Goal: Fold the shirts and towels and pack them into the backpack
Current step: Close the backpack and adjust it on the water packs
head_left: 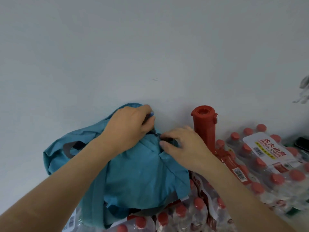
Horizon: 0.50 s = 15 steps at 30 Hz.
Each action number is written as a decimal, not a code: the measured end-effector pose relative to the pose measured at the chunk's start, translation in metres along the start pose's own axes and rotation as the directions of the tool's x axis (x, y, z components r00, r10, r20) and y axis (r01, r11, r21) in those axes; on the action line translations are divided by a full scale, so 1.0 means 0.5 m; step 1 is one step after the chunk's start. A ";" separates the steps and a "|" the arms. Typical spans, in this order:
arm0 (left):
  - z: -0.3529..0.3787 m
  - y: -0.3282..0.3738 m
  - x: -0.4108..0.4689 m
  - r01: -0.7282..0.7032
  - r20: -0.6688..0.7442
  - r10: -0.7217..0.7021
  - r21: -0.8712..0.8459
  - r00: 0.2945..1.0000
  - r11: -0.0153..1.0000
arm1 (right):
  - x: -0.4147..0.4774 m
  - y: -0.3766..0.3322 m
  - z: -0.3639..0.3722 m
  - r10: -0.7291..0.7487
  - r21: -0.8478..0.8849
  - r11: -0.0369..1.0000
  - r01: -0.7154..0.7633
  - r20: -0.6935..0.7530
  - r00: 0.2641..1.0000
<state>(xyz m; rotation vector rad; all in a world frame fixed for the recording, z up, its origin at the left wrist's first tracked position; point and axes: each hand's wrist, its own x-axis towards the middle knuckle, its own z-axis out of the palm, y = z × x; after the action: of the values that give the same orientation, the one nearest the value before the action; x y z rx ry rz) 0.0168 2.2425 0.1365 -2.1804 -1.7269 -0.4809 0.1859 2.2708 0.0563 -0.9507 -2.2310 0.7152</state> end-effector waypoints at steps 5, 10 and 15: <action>-0.003 0.002 0.020 0.123 0.218 -0.153 0.148 0.964 0.981 | 0.006 -0.023 0.004 0.068 -0.139 0.989 -0.057 0.081 0.994; -0.005 0.013 0.028 0.049 0.428 -0.262 0.449 0.865 0.892 | -0.024 0.023 0.005 0.026 -0.101 0.993 -0.057 -0.283 0.959; 0.002 0.020 0.029 0.019 0.373 -0.160 0.356 0.914 0.934 | -0.013 0.169 -0.055 0.527 0.284 0.849 -0.446 -0.384 0.758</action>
<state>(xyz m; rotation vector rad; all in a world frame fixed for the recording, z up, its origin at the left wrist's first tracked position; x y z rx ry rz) 0.0297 2.2534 0.1420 -2.0380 -1.9416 0.2599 0.2462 2.3228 0.0160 -1.4660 -1.4895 0.8005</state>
